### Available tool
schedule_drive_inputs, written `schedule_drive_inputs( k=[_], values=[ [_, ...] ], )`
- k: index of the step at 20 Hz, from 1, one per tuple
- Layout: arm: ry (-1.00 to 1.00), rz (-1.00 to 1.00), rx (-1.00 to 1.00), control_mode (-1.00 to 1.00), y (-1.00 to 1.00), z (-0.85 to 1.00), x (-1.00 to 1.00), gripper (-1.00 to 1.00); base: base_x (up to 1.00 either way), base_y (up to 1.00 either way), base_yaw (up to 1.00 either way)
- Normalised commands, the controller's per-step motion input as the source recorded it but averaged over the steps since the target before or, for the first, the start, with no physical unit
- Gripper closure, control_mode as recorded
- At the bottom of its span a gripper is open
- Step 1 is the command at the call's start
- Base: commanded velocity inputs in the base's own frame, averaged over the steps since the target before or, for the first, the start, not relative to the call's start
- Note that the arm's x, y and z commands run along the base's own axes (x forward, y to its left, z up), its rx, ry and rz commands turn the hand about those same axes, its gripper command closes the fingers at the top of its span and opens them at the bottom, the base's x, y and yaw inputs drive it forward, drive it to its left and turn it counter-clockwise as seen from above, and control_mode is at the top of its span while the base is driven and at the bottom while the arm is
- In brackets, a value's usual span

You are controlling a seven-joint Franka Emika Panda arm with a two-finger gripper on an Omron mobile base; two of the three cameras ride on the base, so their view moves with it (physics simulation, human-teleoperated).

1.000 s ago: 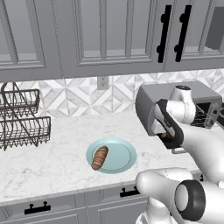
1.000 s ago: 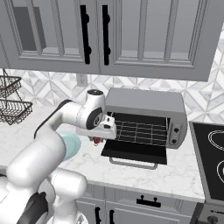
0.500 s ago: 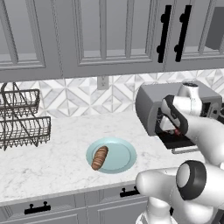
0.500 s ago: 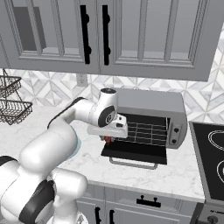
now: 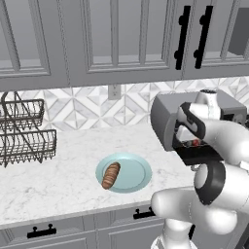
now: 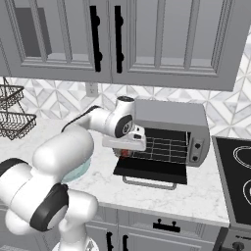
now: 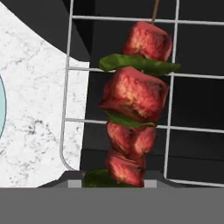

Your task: Pick up the kebab skewer and baguette bread, and place them inside the toaster oven. Close the toaster oven door and start by setting the timer.

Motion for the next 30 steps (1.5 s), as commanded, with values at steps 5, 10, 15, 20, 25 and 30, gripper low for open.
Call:
schedule_drive_inputs(
  k=[5,10,15,20,25,30],
  values=[
    [0.00,0.00,0.00,-1.00,-0.30,0.00,0.24,1.00,0.00,0.00,0.00],
    [0.00,0.00,0.00,-1.00,-0.12,-0.06,0.07,1.00,0.00,0.00,0.00],
    [0.00,0.00,0.00,-1.00,0.00,-0.07,0.05,1.00,0.00,0.00,0.00],
    [0.00,0.00,0.00,-1.00,0.00,-0.09,0.09,1.00,0.00,0.00,0.00],
    [-0.03,0.00,0.00,-1.00,0.00,-0.16,0.12,1.00,0.00,0.00,0.00],
    [-0.01,0.00,0.00,-1.00,0.00,-0.34,0.00,1.00,0.00,0.00,0.00]
  ],
)
